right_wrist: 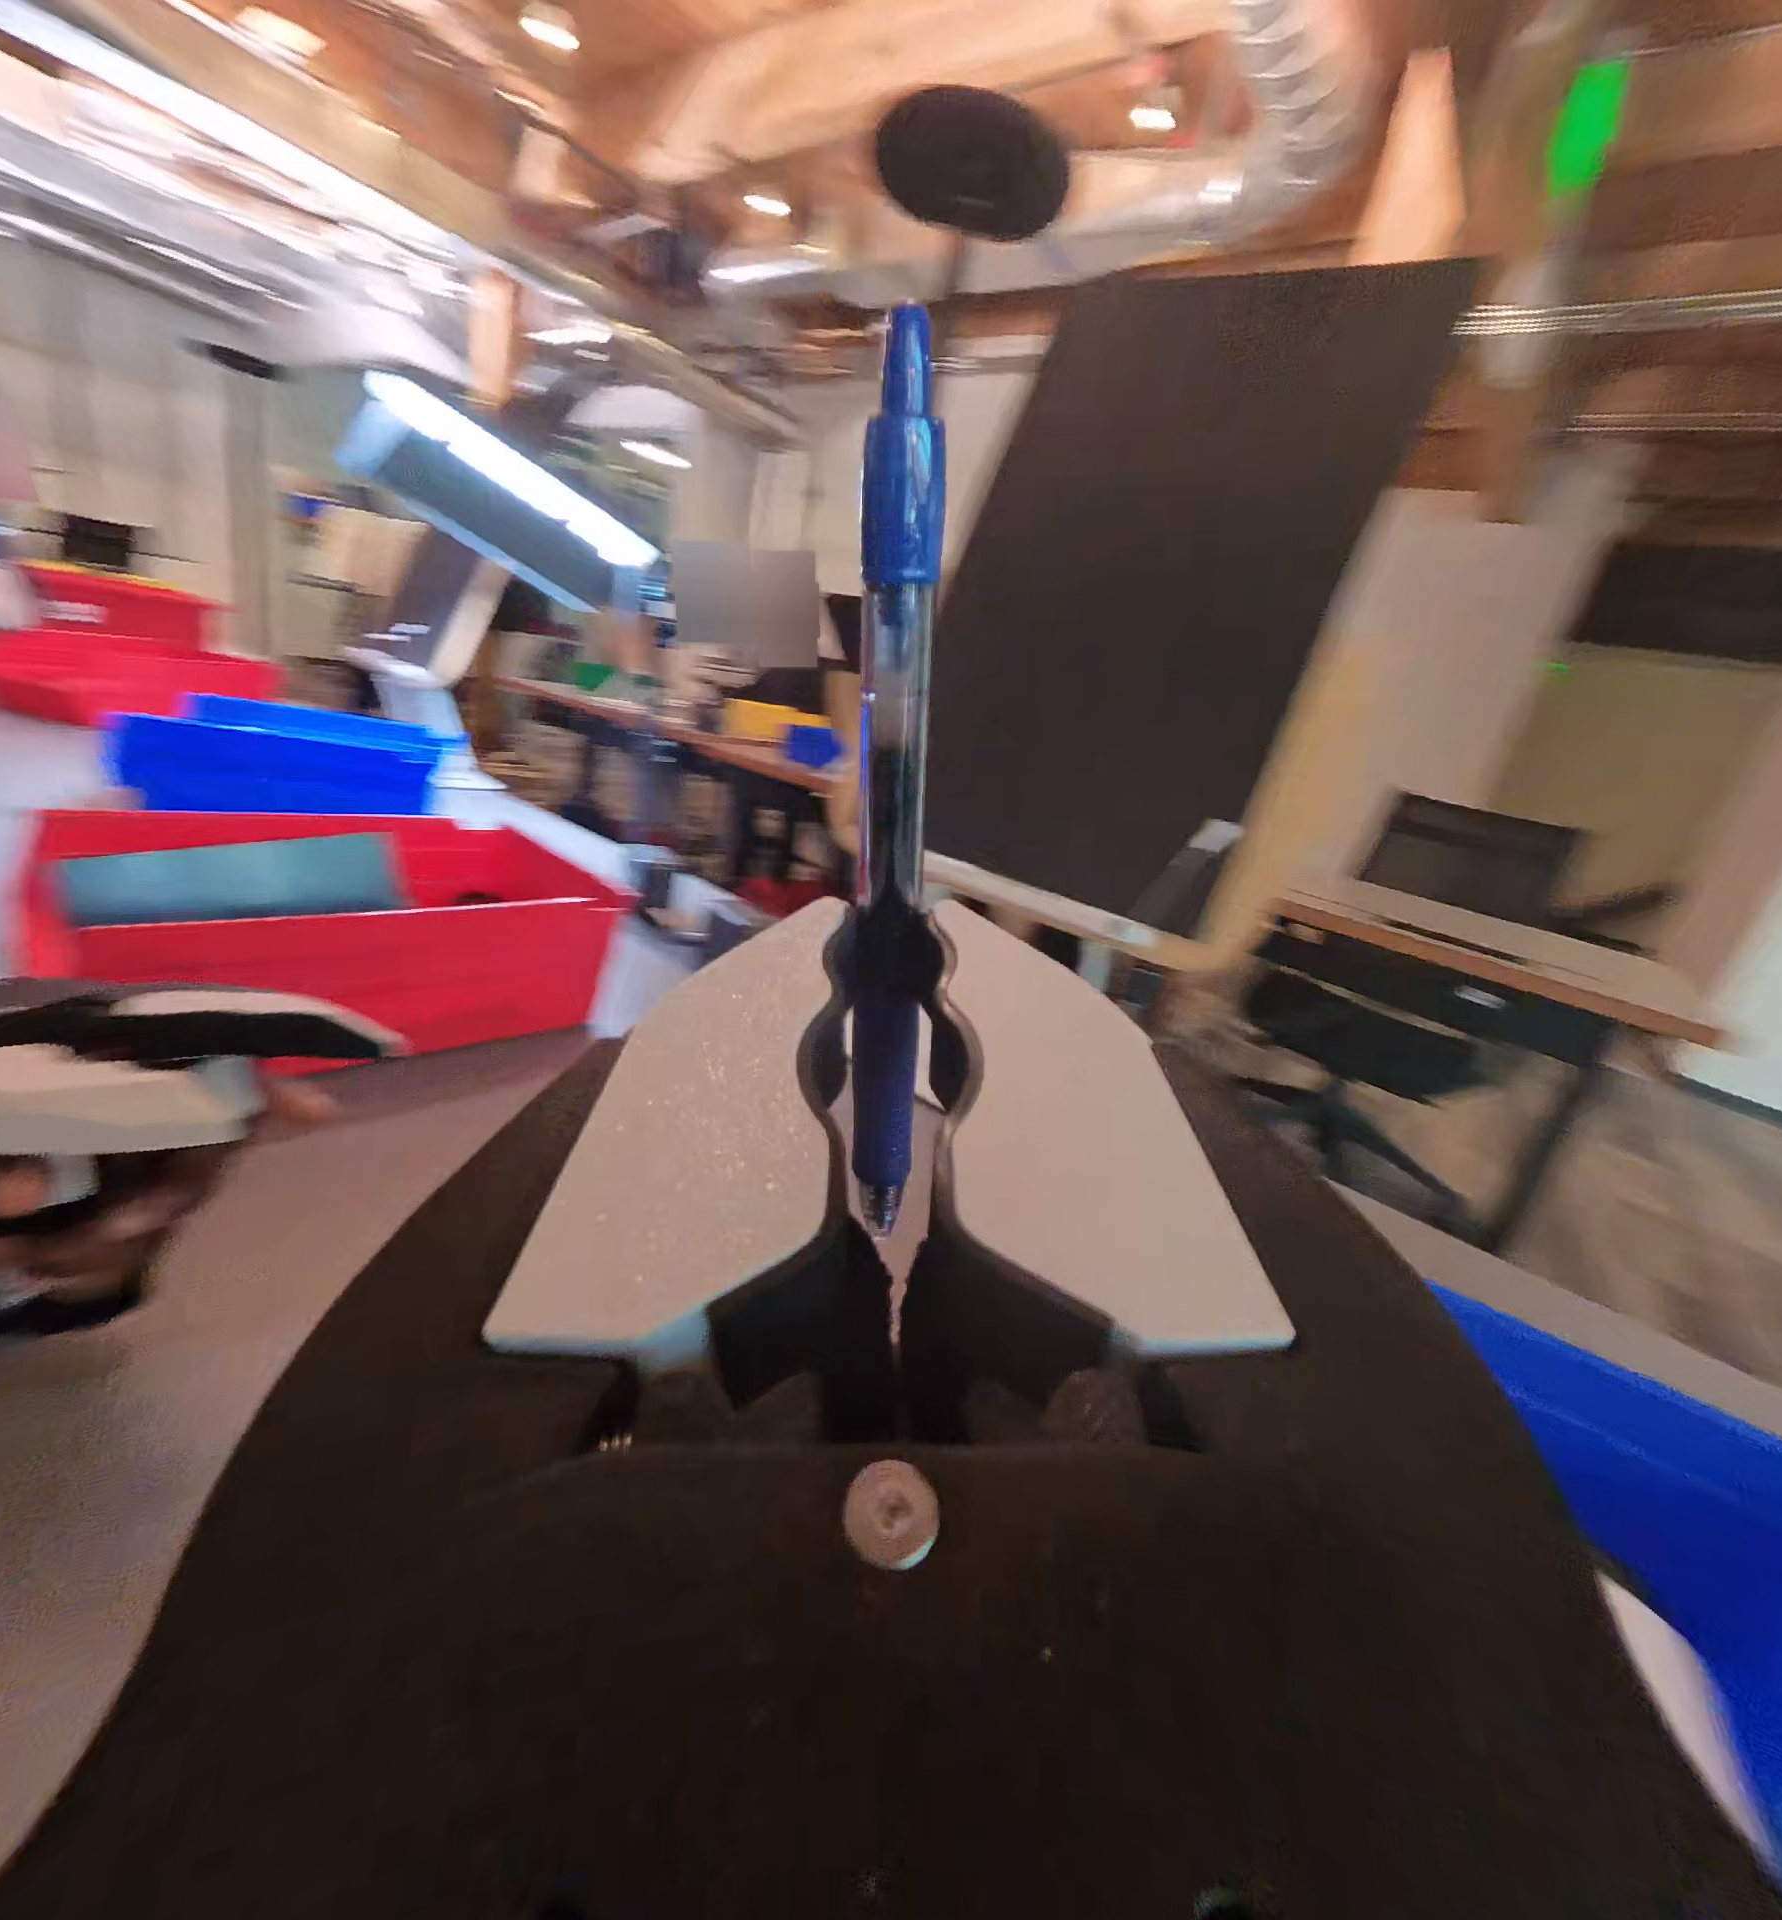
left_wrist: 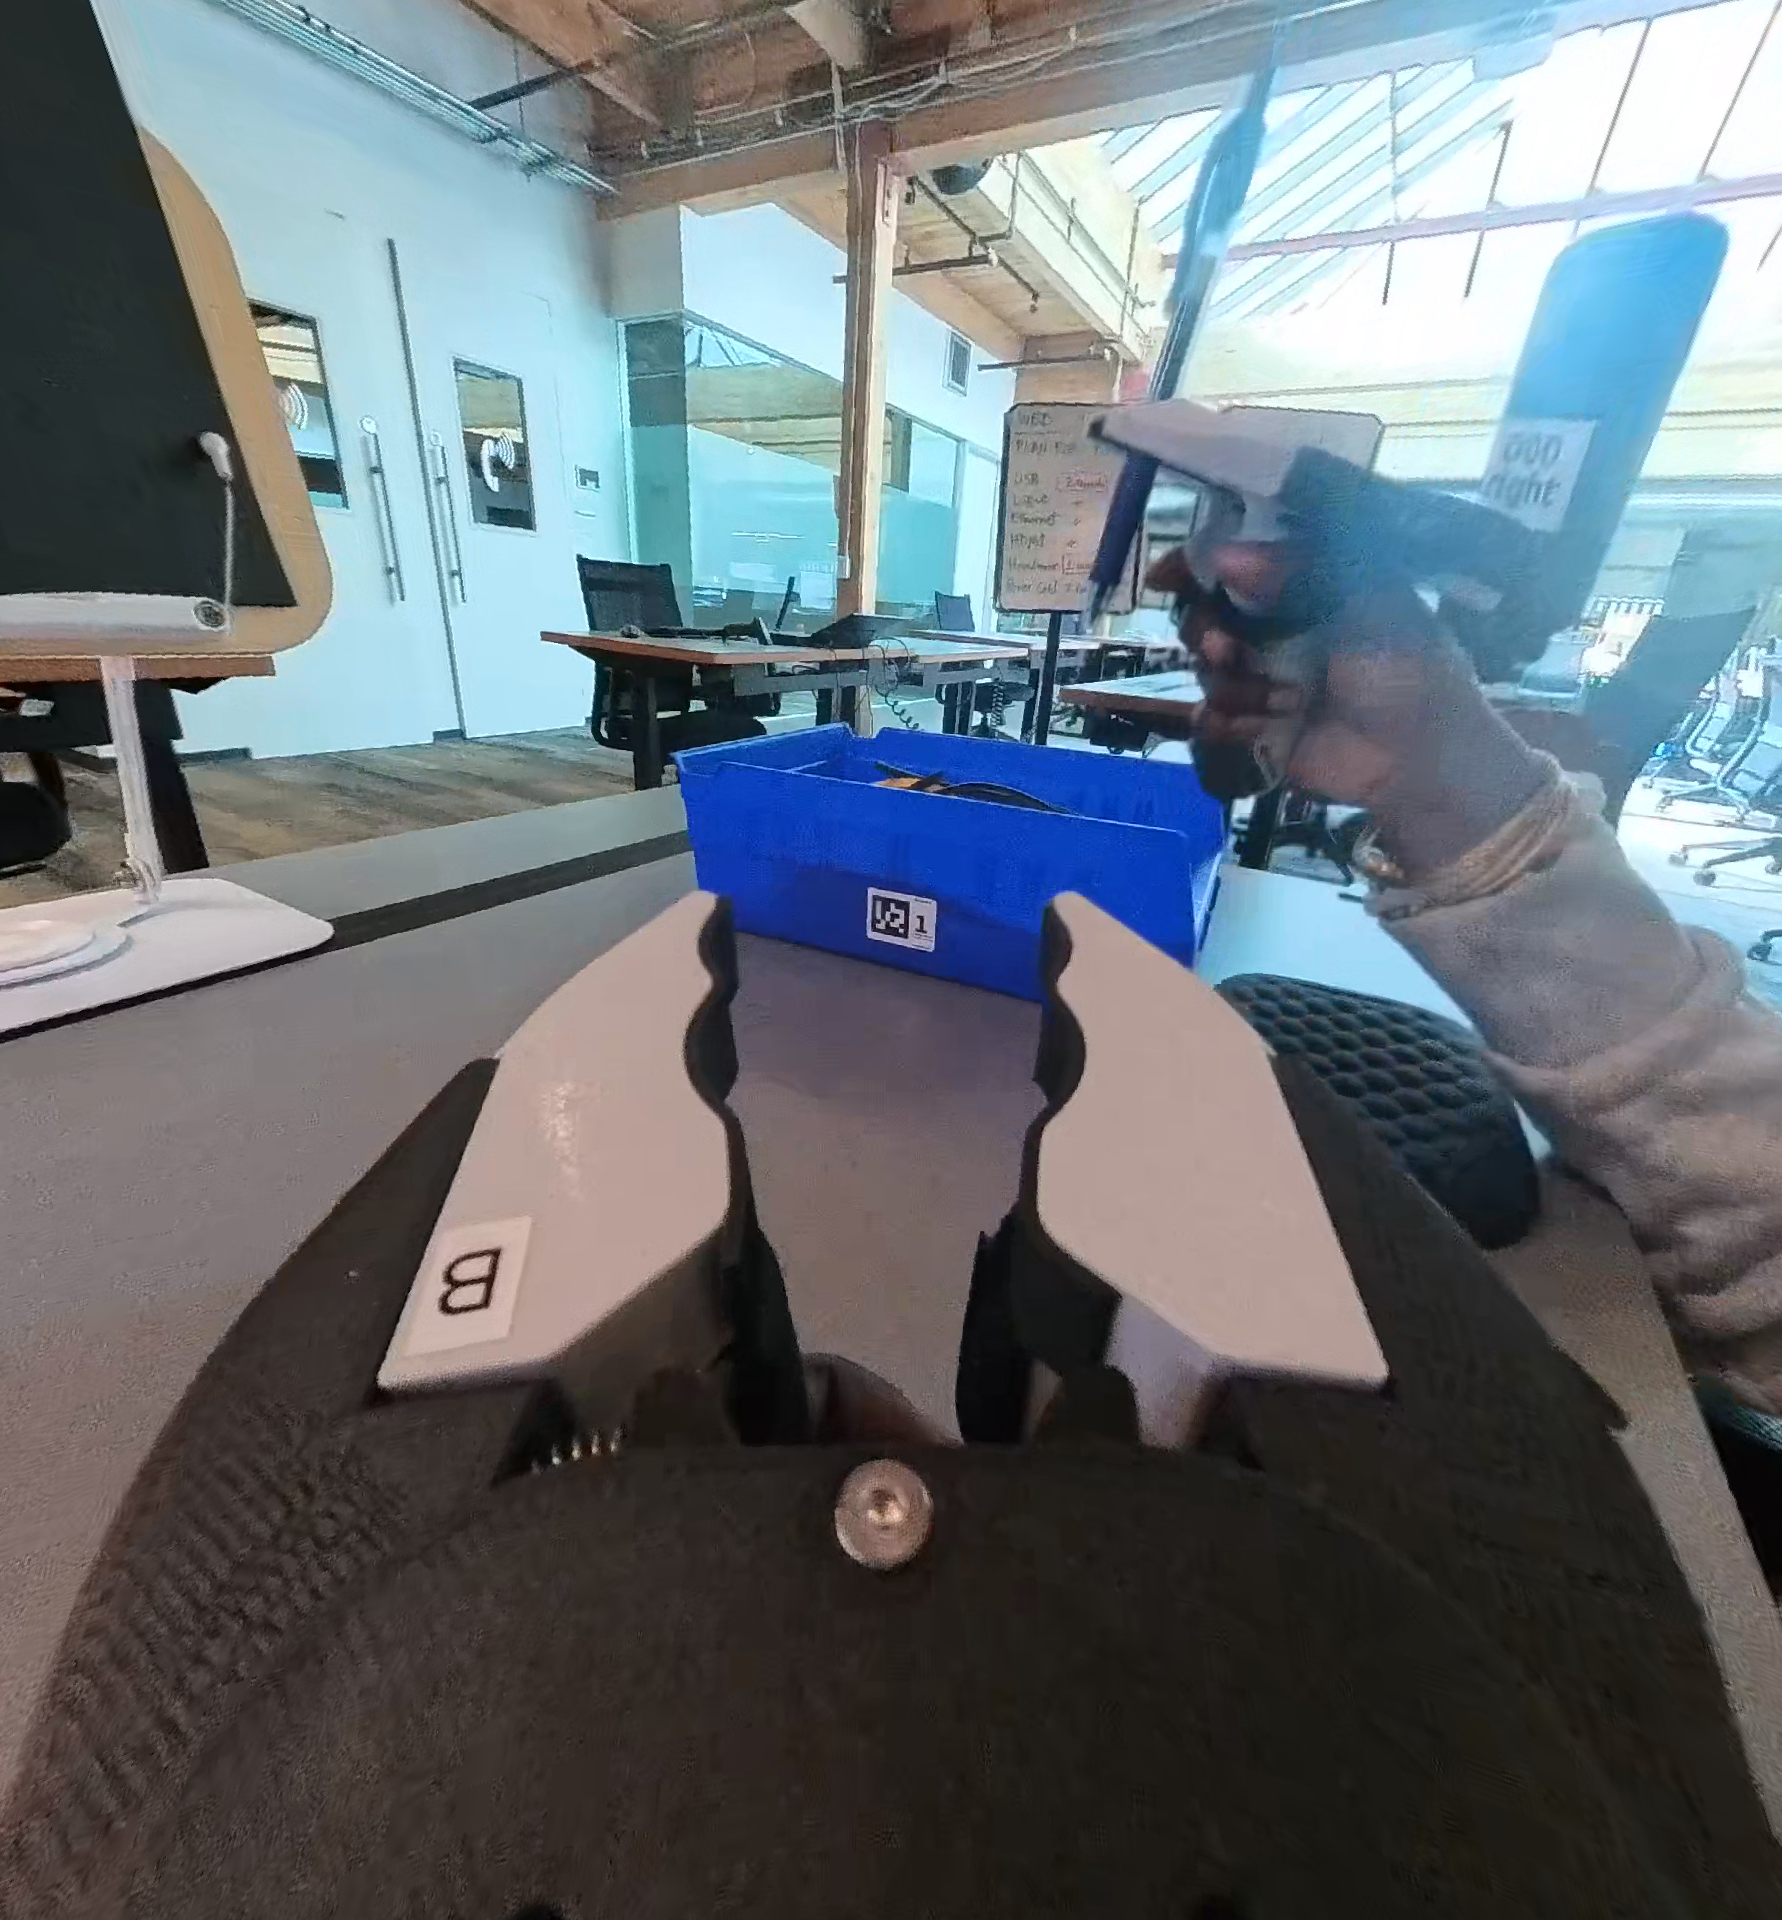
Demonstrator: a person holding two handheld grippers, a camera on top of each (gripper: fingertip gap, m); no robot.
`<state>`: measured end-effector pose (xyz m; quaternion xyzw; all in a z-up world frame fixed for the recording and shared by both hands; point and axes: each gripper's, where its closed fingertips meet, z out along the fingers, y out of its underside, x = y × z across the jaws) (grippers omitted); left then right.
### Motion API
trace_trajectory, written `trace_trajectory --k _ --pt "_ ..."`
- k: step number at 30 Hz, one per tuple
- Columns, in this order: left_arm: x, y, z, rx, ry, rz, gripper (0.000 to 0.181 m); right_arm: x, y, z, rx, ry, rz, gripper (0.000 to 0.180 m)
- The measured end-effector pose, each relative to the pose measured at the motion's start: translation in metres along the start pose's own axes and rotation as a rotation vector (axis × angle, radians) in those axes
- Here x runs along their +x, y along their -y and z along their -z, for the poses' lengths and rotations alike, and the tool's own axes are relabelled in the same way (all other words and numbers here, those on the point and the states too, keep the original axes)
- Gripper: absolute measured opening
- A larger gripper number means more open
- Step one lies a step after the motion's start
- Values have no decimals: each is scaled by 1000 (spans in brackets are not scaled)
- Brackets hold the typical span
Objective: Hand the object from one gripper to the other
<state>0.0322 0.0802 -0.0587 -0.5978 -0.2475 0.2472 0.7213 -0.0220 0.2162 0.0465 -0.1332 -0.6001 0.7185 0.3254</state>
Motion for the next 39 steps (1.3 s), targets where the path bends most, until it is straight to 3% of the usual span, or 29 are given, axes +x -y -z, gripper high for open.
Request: trace_trajectory --k 1,7,14,19,23,26,28,31,35,39 --pt "0 -1 0 -7 2 -15 55 22 -1 10 -18 -87 11 11" --pt "2 -7 -1 -45 11 -40 55 102 -74 51 -386 -331 -128 11" --pt "4 -14 -1 -81 18 -66 55 105 -155 66 -786 -333 -224 11" --pt "4 -13 1 -74 7 -59 55 97 -184 73 -947 -306 -261 11" --pt "3 -13 1 -76 11 -71 55 96 -186 72 -965 -310 -246 23" --pt "3 -13 0 -79 8 -71 55 108 -161 61 -818 -365 -167 33" --pt "3 -12 0 -75 10 -69 55 115 -124 48 -595 -406 -63 45" --pt "3 -12 0 -75 9 -71 55 103 -41 32 -80 -406 133 79" --pt "4 -13 0 -82 11 -89 55 49 58 64 664 -393 284 99" --pt "6 -9 -1 -60 10 -105 55 3 72 66 806 -299 350 116"
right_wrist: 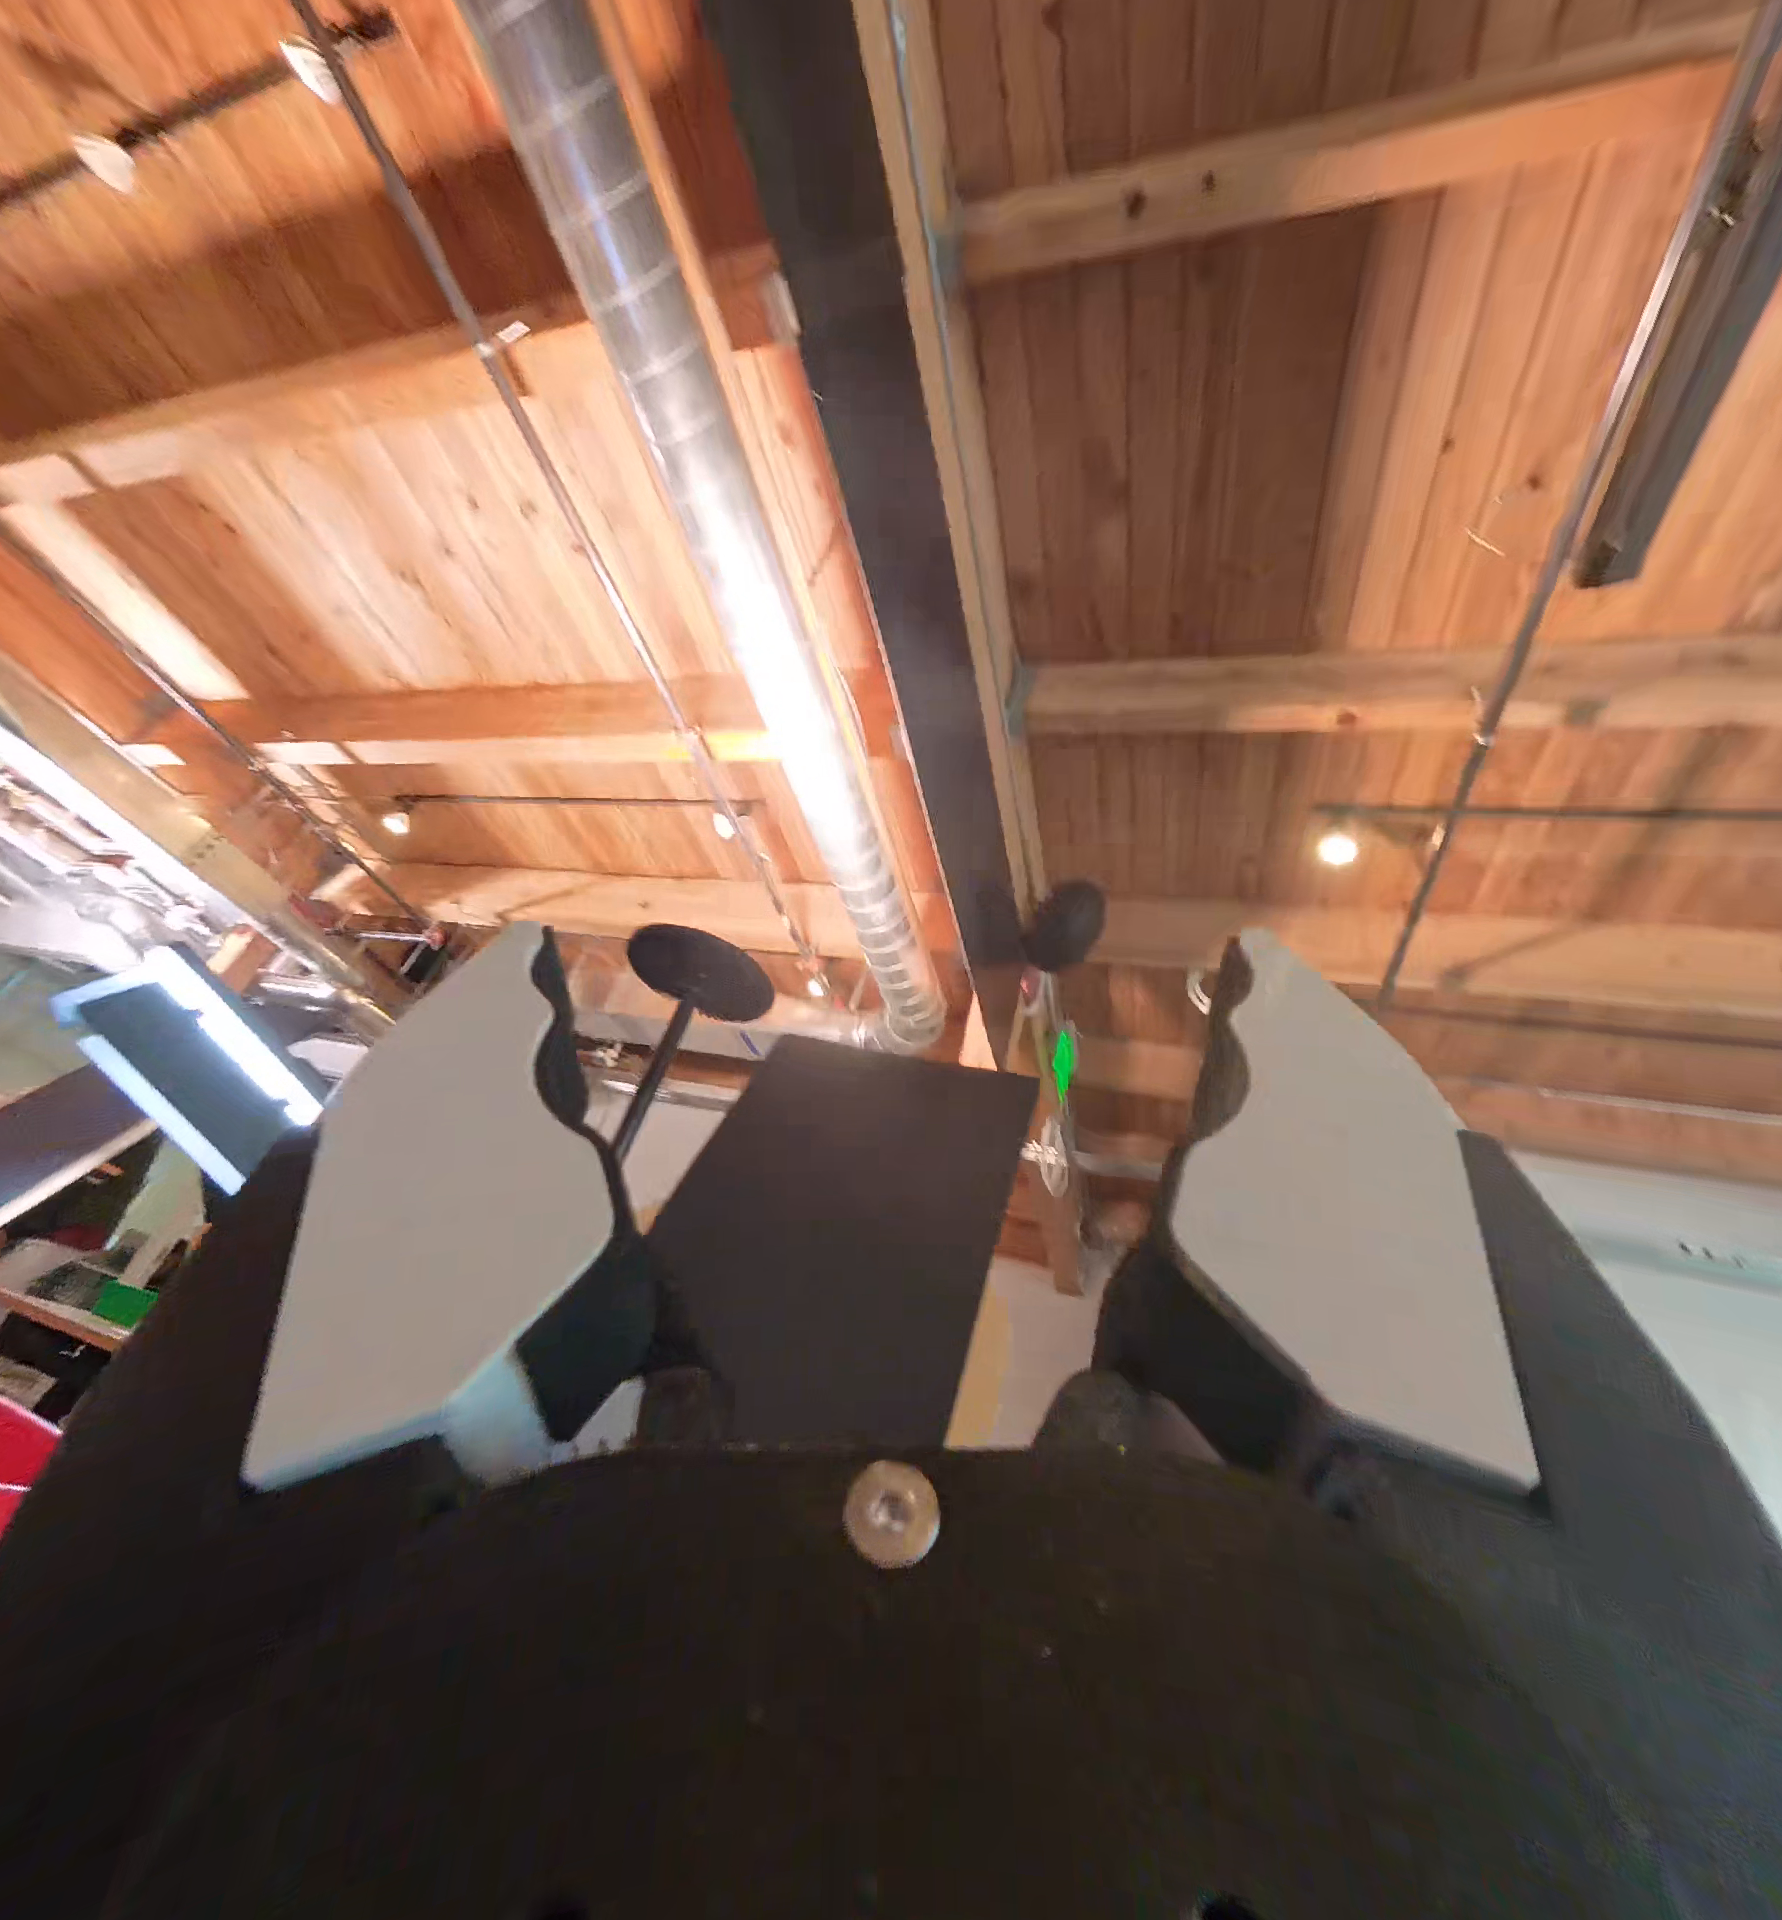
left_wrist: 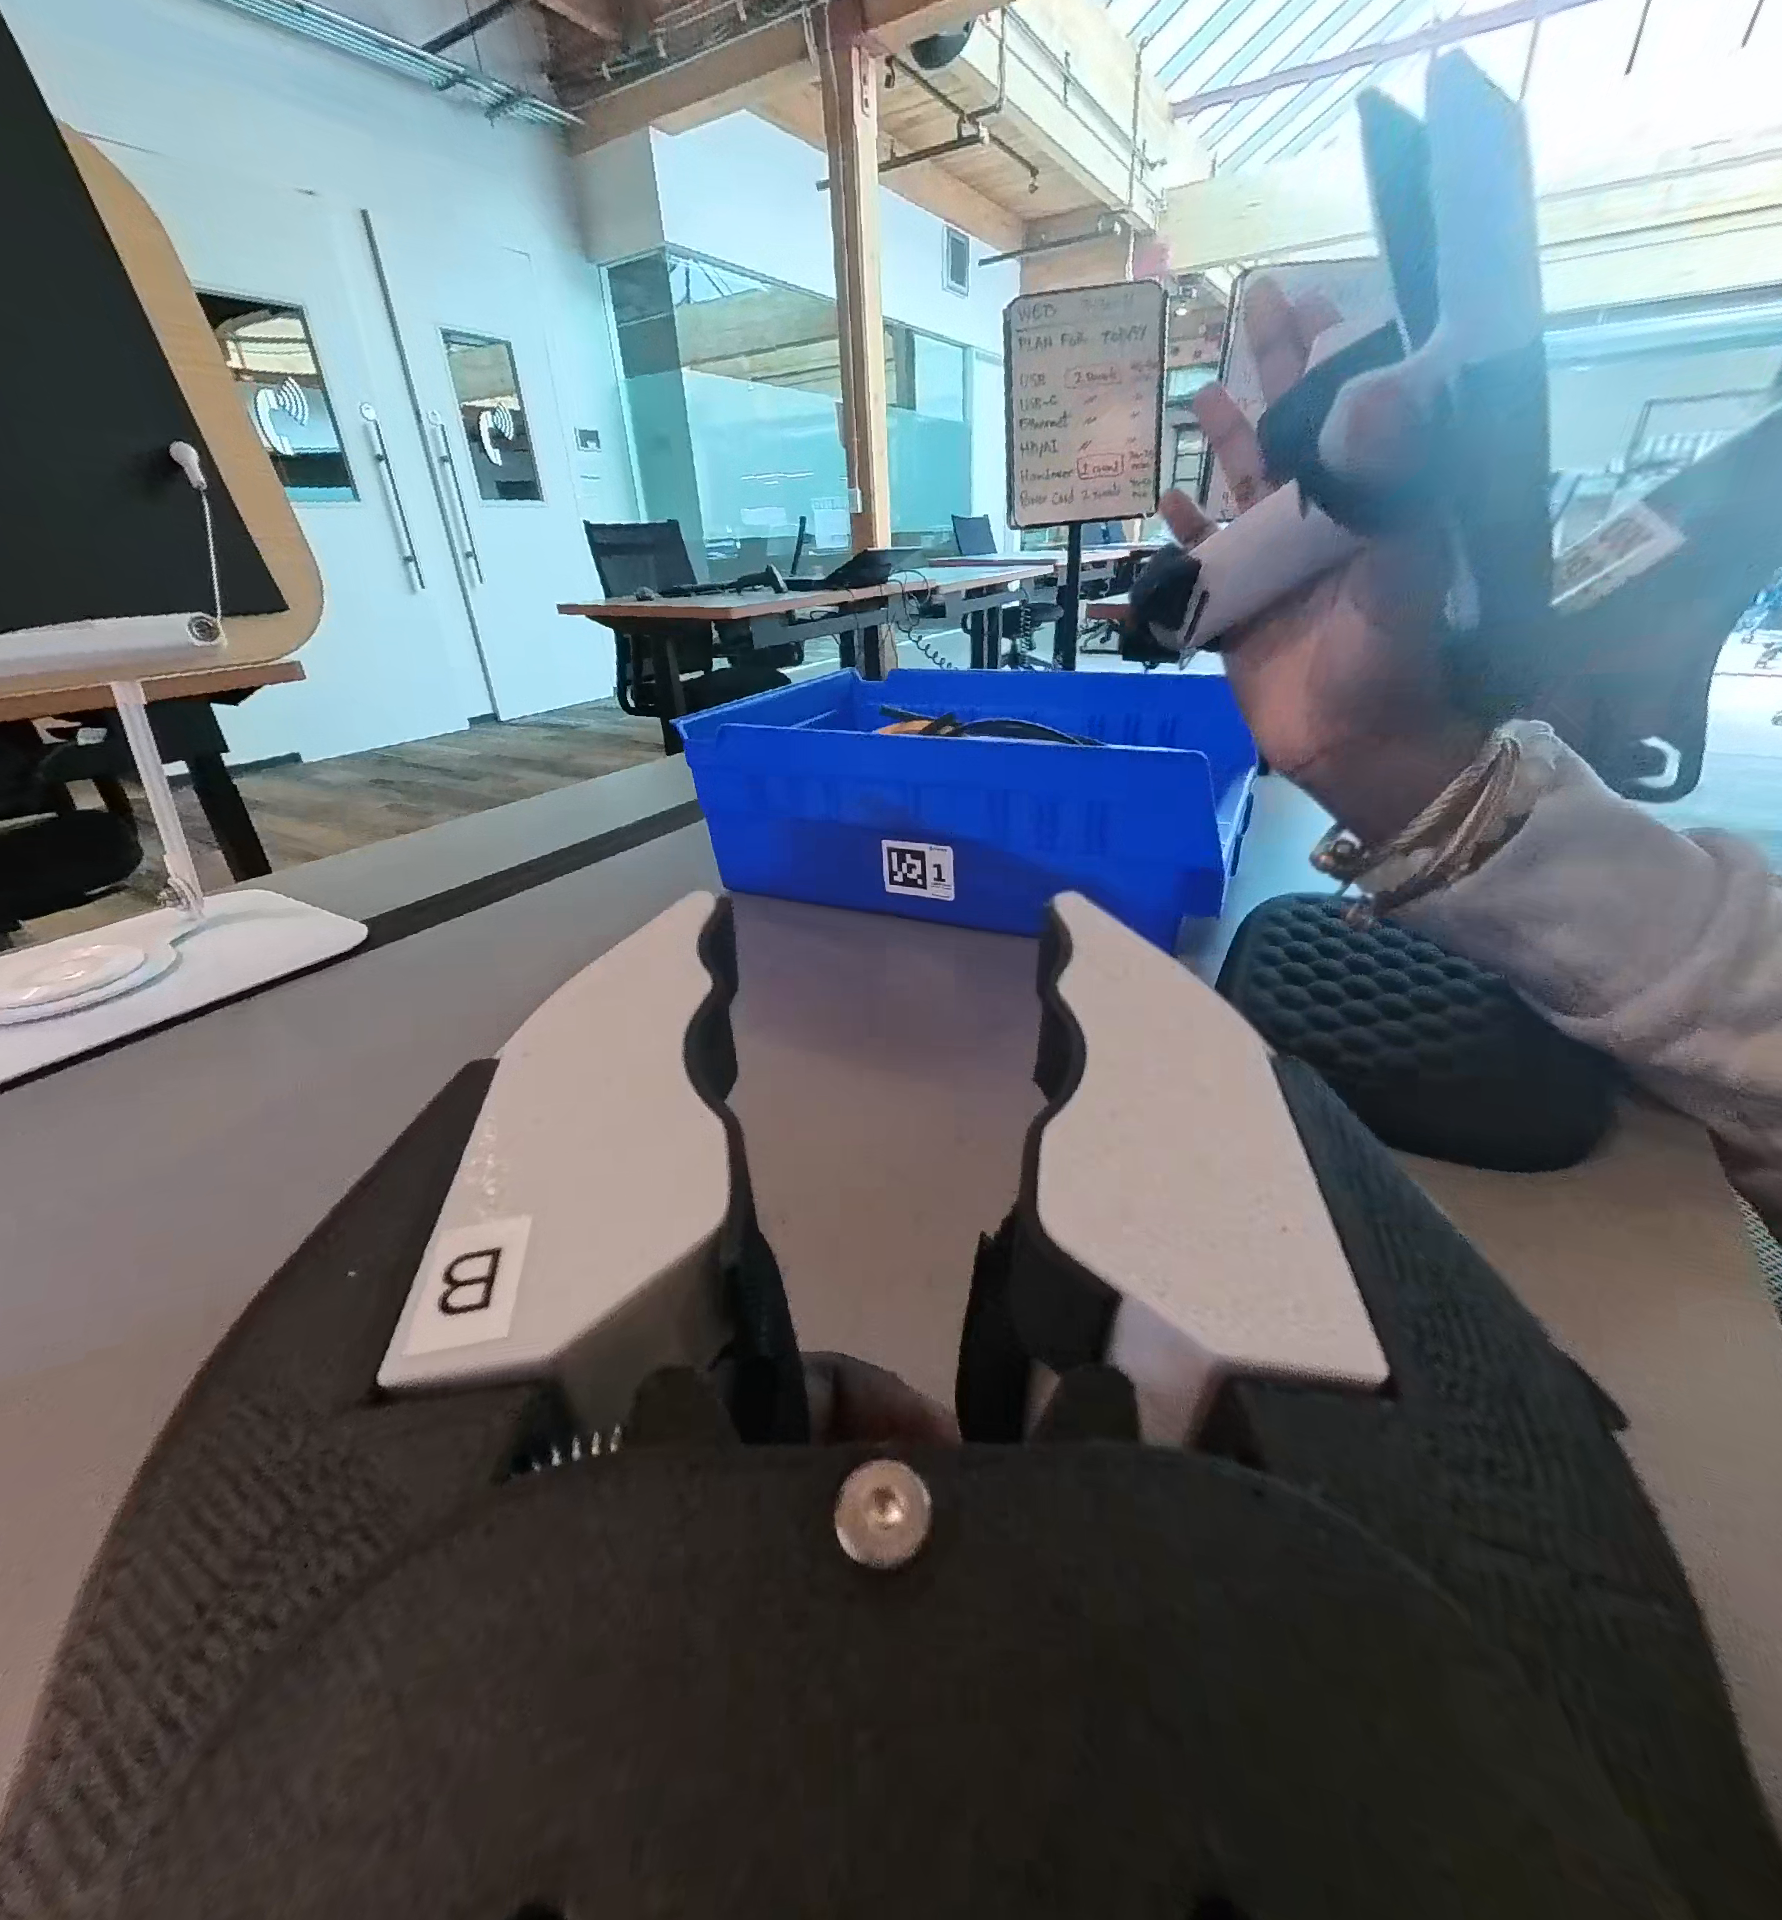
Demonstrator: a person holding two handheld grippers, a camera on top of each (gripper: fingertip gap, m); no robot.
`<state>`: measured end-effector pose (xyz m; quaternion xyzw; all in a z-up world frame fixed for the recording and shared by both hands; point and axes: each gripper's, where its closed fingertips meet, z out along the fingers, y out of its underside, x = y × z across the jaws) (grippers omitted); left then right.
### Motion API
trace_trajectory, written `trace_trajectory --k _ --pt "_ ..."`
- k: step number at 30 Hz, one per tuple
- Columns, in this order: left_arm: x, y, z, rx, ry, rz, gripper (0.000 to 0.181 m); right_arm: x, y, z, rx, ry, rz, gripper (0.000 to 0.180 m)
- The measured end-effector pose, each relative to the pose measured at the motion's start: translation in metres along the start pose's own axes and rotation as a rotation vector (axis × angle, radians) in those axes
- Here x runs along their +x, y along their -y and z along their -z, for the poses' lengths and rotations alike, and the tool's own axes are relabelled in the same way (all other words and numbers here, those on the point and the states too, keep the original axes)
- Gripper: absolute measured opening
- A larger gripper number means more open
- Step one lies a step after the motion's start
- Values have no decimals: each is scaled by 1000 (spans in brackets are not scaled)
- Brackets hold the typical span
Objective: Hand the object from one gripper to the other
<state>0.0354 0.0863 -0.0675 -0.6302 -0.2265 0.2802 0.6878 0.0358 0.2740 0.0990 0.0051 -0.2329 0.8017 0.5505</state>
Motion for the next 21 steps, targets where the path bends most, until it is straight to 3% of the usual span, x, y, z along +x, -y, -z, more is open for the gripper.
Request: trace_trajectory --k 3,6,10,12,14,16,18,21 --pt "3 14 5 74 -1 -22 63 -27 7 0 45 73 2 125" --pt "18 52 32 227 -9 -99 85 -56 -2 1 17 167 -20 125" --pt "-22 100 101 172 210 -202 85 -87 -17 3 -38 282 12 124" --pt "-67 109 139 17 350 -196 74 -96 -21 4 -56 318 17 123" --pt "-127 95 175 -251 510 -144 74 -102 -22 5 -65 335 12 123" --pt "-184 63 209 -553 649 -24 74 -105 -23 5 -69 347 3 122" --pt "-218 20 233 -848 682 150 75 -108 -25 5 -78 357 -3 122" --pt "-254 -28 253 -1110 722 261 75 -110 -29 6 -93 372 -11 121"
